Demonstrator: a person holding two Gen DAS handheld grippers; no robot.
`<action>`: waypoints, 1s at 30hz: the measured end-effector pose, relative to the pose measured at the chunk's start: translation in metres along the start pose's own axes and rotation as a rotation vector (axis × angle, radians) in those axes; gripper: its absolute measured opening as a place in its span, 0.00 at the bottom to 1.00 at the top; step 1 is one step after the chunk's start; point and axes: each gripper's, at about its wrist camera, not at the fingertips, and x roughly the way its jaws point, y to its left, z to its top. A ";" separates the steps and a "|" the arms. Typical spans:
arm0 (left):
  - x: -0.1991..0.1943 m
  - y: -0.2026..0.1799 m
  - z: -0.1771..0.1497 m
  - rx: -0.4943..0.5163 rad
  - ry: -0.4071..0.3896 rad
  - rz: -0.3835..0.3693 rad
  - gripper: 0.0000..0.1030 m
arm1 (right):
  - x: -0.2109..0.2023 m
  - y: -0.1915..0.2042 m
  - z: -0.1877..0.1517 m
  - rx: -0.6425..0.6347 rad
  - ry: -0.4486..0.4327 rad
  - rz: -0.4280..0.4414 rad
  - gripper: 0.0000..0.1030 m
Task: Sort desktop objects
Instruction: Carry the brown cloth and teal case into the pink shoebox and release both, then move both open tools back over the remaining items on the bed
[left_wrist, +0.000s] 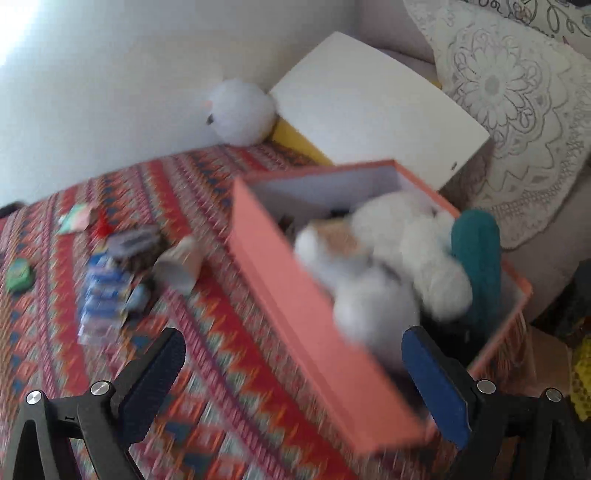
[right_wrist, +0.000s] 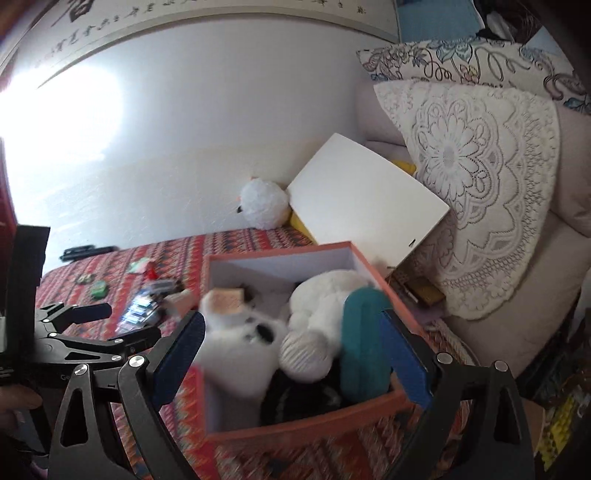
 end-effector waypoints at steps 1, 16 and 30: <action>-0.008 0.005 -0.011 -0.001 0.003 0.006 0.96 | -0.010 0.010 -0.008 -0.006 0.008 0.004 0.93; -0.049 0.174 -0.136 -0.186 0.111 0.174 0.96 | -0.008 0.178 -0.100 -0.119 0.251 0.212 0.94; 0.091 0.345 -0.032 -0.361 0.125 0.376 0.96 | 0.214 0.234 -0.036 0.010 0.320 0.110 0.94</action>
